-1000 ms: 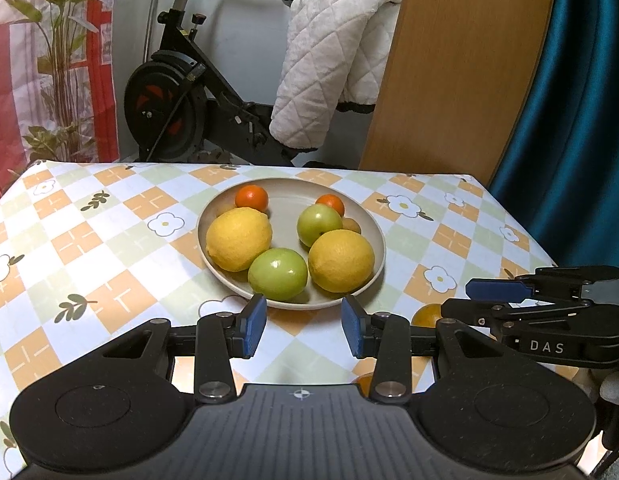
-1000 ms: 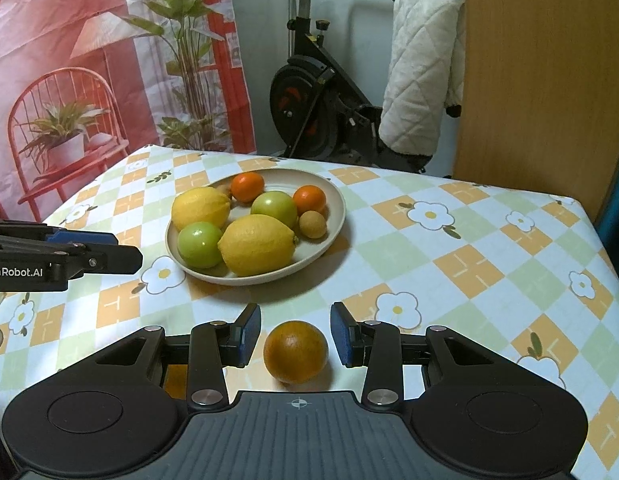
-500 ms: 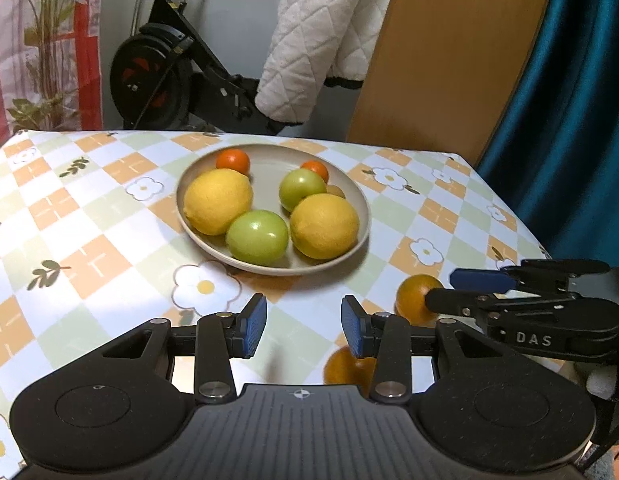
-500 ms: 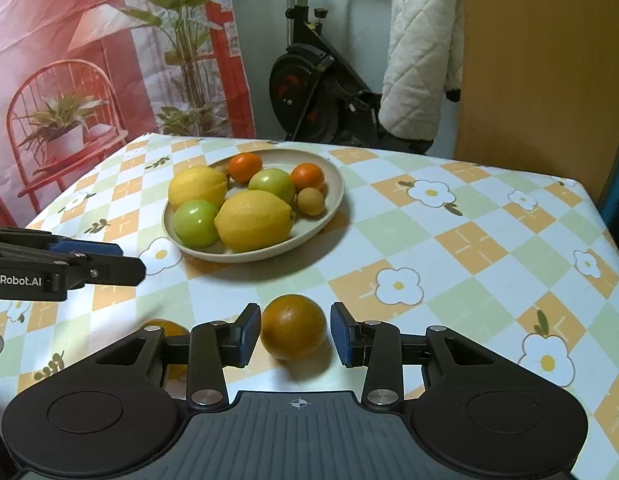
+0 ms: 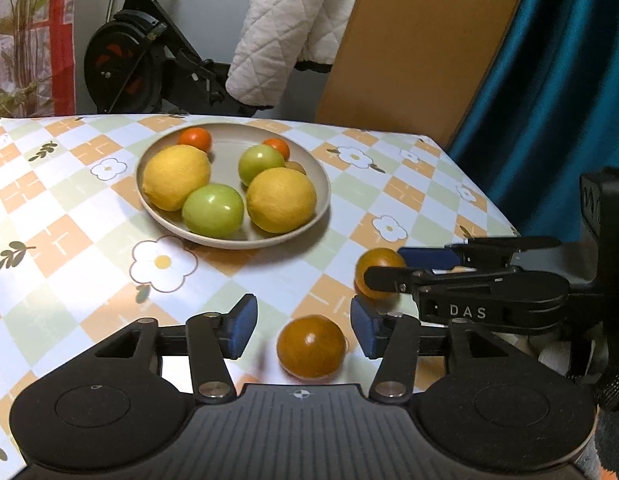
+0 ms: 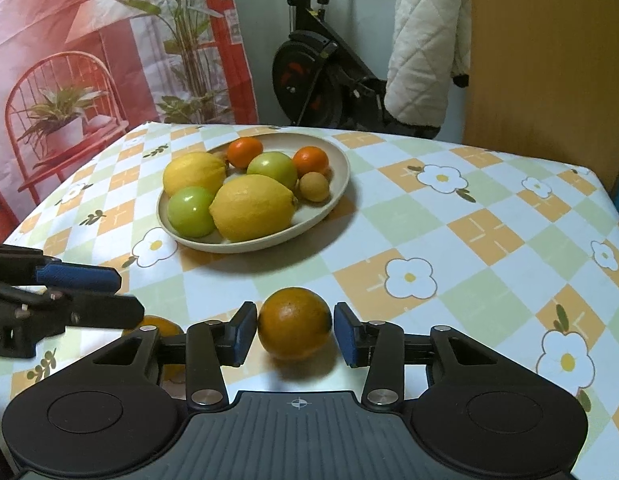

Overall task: Organize fruits
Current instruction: 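Close the left tool on one large orange while the right tool grasps another, then lift both large oranges off the cloth and carry them toward the plate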

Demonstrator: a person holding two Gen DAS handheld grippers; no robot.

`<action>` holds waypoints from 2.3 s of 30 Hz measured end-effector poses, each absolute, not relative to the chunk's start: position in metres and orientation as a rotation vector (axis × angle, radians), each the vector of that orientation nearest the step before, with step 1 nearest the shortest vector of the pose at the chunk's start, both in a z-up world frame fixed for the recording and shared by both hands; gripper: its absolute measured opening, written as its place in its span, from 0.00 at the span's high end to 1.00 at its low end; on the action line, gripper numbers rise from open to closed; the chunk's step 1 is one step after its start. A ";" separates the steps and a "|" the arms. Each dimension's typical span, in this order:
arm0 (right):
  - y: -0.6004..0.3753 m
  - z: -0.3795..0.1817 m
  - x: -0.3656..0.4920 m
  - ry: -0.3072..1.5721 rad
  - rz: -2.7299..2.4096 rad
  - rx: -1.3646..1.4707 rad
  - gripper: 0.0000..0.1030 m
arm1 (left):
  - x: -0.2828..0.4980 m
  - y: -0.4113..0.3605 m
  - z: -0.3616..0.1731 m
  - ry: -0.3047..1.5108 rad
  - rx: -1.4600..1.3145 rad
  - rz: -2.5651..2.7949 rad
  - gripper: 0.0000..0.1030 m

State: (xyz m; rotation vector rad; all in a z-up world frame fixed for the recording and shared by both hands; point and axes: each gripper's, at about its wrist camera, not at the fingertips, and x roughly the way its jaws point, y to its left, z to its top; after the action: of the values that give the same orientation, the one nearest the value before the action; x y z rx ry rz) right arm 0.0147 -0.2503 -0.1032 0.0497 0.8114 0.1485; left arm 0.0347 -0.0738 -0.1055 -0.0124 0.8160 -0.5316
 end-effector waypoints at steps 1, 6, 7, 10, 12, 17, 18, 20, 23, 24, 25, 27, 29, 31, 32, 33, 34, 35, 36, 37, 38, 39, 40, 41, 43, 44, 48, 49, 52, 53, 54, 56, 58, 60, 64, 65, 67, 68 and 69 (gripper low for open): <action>-0.250 -0.102 0.014 0.807 0.153 0.045 0.65 | 0.034 -0.075 -0.107 0.819 -0.008 -0.534 0.44; -0.250 -0.100 0.008 0.793 0.160 0.047 0.66 | 0.032 -0.082 -0.112 0.833 0.024 -0.545 0.44; -0.250 -0.100 0.007 0.792 0.160 0.047 0.67 | 0.032 -0.083 -0.113 0.836 0.030 -0.545 0.44; -0.252 -0.100 0.004 0.789 0.160 0.054 0.67 | 0.033 -0.087 -0.118 0.843 0.048 -0.546 0.44; -0.252 -0.100 0.002 0.786 0.161 0.055 0.67 | 0.034 -0.090 -0.121 0.843 0.064 -0.545 0.44; -0.253 -0.100 0.000 0.784 0.161 0.057 0.67 | 0.036 -0.093 -0.128 0.857 0.098 -0.530 0.53; -0.253 -0.100 0.000 0.785 0.160 0.057 0.67 | 0.037 -0.093 -0.129 0.861 0.100 -0.533 0.54; -0.253 -0.101 0.000 0.783 0.160 0.059 0.67 | 0.036 -0.092 -0.129 0.860 0.096 -0.535 0.54; -0.253 -0.101 -0.001 0.782 0.158 0.060 0.67 | 0.037 -0.091 -0.129 0.860 0.093 -0.537 0.55; -0.253 -0.101 -0.002 0.782 0.158 0.059 0.67 | 0.037 -0.091 -0.129 0.860 0.094 -0.536 0.55; -0.253 -0.101 -0.002 0.782 0.158 0.060 0.67 | 0.037 -0.091 -0.129 0.860 0.093 -0.535 0.55; -0.253 -0.101 -0.001 0.782 0.158 0.061 0.67 | 0.036 -0.090 -0.129 0.860 0.091 -0.535 0.55; -0.253 -0.101 -0.001 0.782 0.158 0.061 0.67 | 0.036 -0.089 -0.129 0.861 0.089 -0.534 0.55; -0.253 -0.101 -0.001 0.782 0.158 0.060 0.67 | 0.035 -0.087 -0.128 0.859 0.084 -0.533 0.55; -0.253 -0.101 -0.001 0.782 0.157 0.060 0.67 | 0.035 -0.087 -0.128 0.857 0.081 -0.533 0.55; -0.254 -0.101 -0.001 0.782 0.158 0.060 0.67 | 0.035 -0.086 -0.128 0.854 0.078 -0.533 0.55; -0.254 -0.101 -0.001 0.782 0.158 0.060 0.67 | 0.034 -0.085 -0.127 0.850 0.075 -0.534 0.55; -0.254 -0.101 -0.001 0.781 0.158 0.061 0.67 | 0.033 -0.085 -0.127 0.846 0.070 -0.535 0.55; -0.254 -0.101 -0.001 0.782 0.158 0.061 0.67 | 0.033 -0.084 -0.126 0.844 0.067 -0.536 0.55; -0.254 -0.101 -0.001 0.781 0.158 0.062 0.67 | 0.033 -0.084 -0.126 0.843 0.067 -0.536 0.55; -0.254 -0.101 -0.001 0.782 0.158 0.062 0.67 | 0.033 -0.084 -0.126 0.842 0.067 -0.535 0.55; -0.253 -0.101 -0.001 0.782 0.158 0.061 0.67 | 0.033 -0.084 -0.126 0.843 0.068 -0.535 0.55; -0.253 -0.101 -0.001 0.782 0.158 0.060 0.67 | 0.033 -0.084 -0.126 0.844 0.067 -0.535 0.55; -0.253 -0.101 -0.001 0.782 0.158 0.059 0.67 | 0.033 -0.084 -0.127 0.844 0.066 -0.534 0.55; -0.253 -0.101 -0.001 0.781 0.157 0.062 0.67 | 0.034 -0.084 -0.127 0.842 0.064 -0.531 0.55; -0.254 -0.101 -0.001 0.781 0.157 0.062 0.67 | 0.034 -0.084 -0.127 0.842 0.061 -0.529 0.55; -0.253 -0.100 0.000 0.781 0.156 0.062 0.67 | 0.036 -0.081 -0.122 0.830 0.047 -0.519 0.55; -0.253 -0.100 0.001 0.781 0.156 0.063 0.67 | 0.037 -0.080 -0.121 0.826 0.045 -0.517 0.55; -0.255 -0.099 0.002 0.780 0.157 0.070 0.67 | 0.038 -0.078 -0.116 0.812 0.041 -0.512 0.55; -0.255 -0.099 0.002 0.779 0.157 0.074 0.67 | 0.039 -0.078 -0.114 0.809 0.038 -0.510 0.55; -0.255 -0.099 0.003 0.779 0.156 0.078 0.67 | 0.040 -0.077 -0.113 0.807 0.034 -0.509 0.55; -0.255 -0.099 0.003 0.778 0.154 0.084 0.67 | 0.042 -0.076 -0.111 0.806 0.025 -0.510 0.55; -0.255 -0.101 0.003 0.775 0.151 0.093 0.67 | 0.045 -0.075 -0.109 0.811 0.027 -0.507 0.55; -0.255 -0.100 0.005 0.777 0.146 0.097 0.68 | 0.046 -0.076 -0.106 0.798 0.038 -0.500 0.55; -0.250 -0.098 0.004 0.793 0.155 0.048 0.68 | 0.043 -0.074 -0.101 0.758 0.021 -0.503 0.55; -0.250 -0.098 0.004 0.797 0.153 0.044 0.69 | 0.042 -0.072 -0.100 0.756 0.023 -0.503 0.55; -0.249 -0.096 0.005 0.797 0.146 0.039 0.70 | 0.044 -0.070 -0.099 0.760 0.024 -0.499 0.55; -0.248 -0.096 0.006 0.796 0.142 0.040 0.70 | 0.046 -0.068 -0.098 0.759 0.026 -0.496 0.55; -0.248 -0.097 0.005 0.793 0.139 0.043 0.70 | 0.047 -0.067 -0.097 0.756 0.029 -0.492 0.55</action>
State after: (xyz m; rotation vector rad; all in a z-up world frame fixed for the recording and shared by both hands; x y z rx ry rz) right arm 0.0050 -0.2478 -0.0970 0.0427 0.7931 0.1386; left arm 0.0470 -0.0672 -0.0970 0.0289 0.7556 -0.4922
